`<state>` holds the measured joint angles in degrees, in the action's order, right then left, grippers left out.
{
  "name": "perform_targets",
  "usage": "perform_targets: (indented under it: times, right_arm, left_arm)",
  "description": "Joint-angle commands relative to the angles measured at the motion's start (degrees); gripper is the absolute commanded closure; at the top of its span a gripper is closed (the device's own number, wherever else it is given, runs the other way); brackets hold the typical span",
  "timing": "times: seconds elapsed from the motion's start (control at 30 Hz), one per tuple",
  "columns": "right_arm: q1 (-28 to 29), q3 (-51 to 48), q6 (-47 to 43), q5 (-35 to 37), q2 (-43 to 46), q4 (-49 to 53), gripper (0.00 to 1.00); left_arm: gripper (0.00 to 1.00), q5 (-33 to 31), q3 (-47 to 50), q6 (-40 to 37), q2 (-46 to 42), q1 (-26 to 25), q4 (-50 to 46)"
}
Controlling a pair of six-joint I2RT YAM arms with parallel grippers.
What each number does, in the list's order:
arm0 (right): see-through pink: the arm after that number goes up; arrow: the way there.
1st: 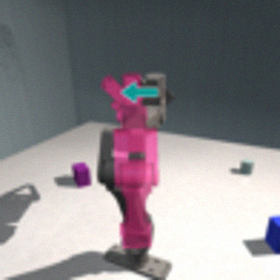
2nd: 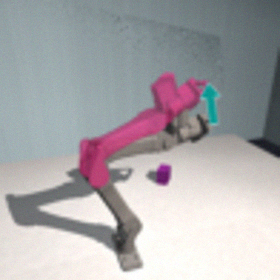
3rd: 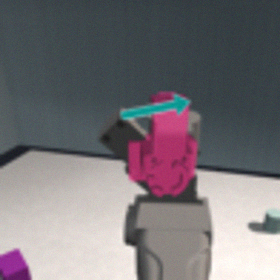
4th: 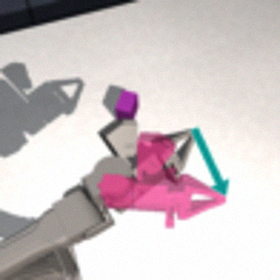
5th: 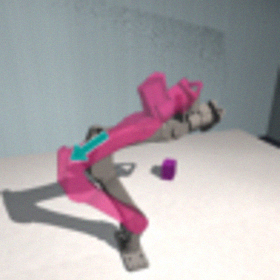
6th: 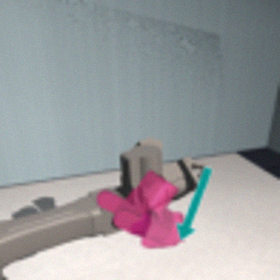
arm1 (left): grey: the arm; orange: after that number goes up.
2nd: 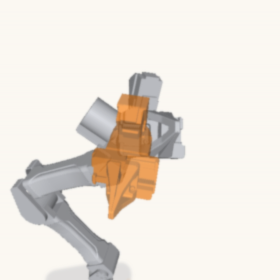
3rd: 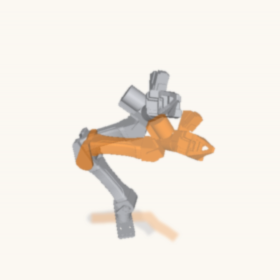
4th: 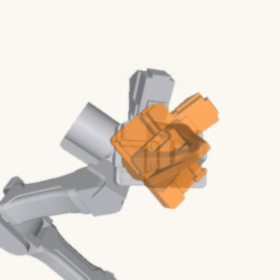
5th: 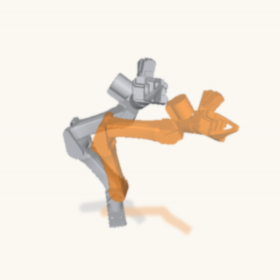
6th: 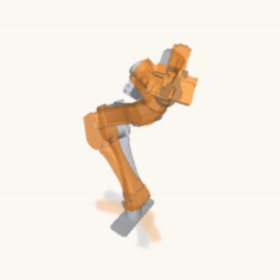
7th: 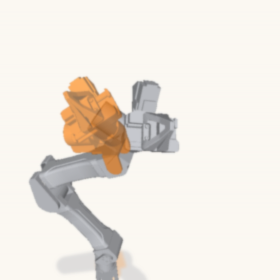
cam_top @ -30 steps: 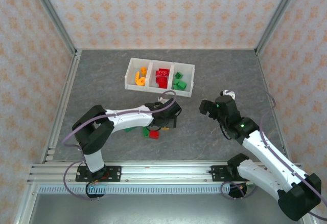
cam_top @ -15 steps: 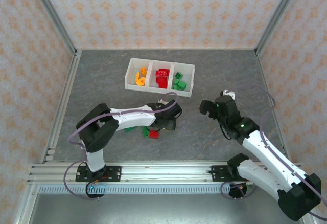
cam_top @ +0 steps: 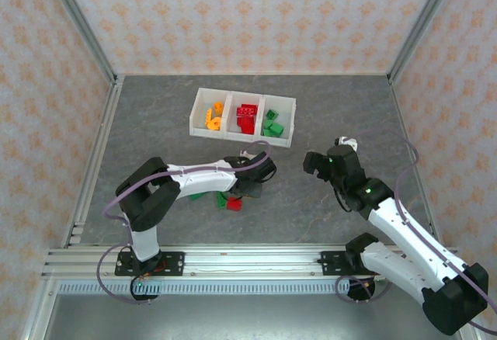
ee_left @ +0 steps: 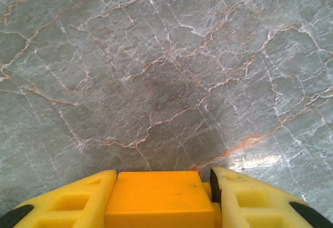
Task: Sort the legos into containers by color
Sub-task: Pick up the lego from the middle-left of the table, then place the lego in the container.
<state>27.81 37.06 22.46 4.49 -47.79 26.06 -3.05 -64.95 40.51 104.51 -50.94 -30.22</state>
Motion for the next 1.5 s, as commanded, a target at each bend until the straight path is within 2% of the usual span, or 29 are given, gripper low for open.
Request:
perform_targets:
  times: [0.0,0.17,0.27,0.37,0.5,0.7,0.87,1.0,1.2,1.47]
  right_arm:
    - [0.05,-0.45,-0.49,0.50,0.01,-0.66,0.00]
    - [0.05,-0.34,-0.47,0.59,-0.11,-0.58,0.00]
    - [0.05,-0.33,-0.49,0.69,-0.15,-0.53,0.00]
    - [0.05,-0.39,-0.39,0.69,-0.06,-0.47,0.00]
    - [0.05,-0.25,-0.40,0.85,-0.07,-0.40,0.00]
    - [0.03,-0.32,-0.40,0.87,0.22,-0.31,0.00]
    - [0.05,-0.25,-0.49,0.86,0.01,-0.31,0.00]
    - [0.05,-0.31,-0.42,1.05,-0.21,-0.31,0.00]
    - [0.05,-0.17,-0.58,0.88,-0.46,-0.41,0.00]
    - [0.05,-0.22,-0.75,0.64,-0.81,-0.42,0.01]
  left_arm:
    - [0.62,-4.96,-0.68,0.01,-1.23,-0.09,-1.42]
    - [0.64,-13.14,-3.47,-1.40,-5.83,0.52,-4.00]
    - [0.64,-17.39,-5.86,-4.85,-8.26,3.06,-5.39]
    - [0.64,-19.32,-7.90,-9.34,-10.17,8.78,-4.70]
    - [0.64,-19.07,-8.66,-14.32,-11.19,18.69,2.37]
    - [0.65,-20.40,-13.29,-18.19,-4.79,28.03,11.75]
    - [0.66,-19.28,-22.52,-18.47,4.43,32.04,11.78]
    - [0.65,-17.88,-28.36,-18.44,11.50,32.74,11.28]
    - [0.54,-18.10,-33.71,-18.44,16.21,33.09,10.87]
    - [0.26,-15.43,-33.45,-20.47,13.95,33.36,13.09]
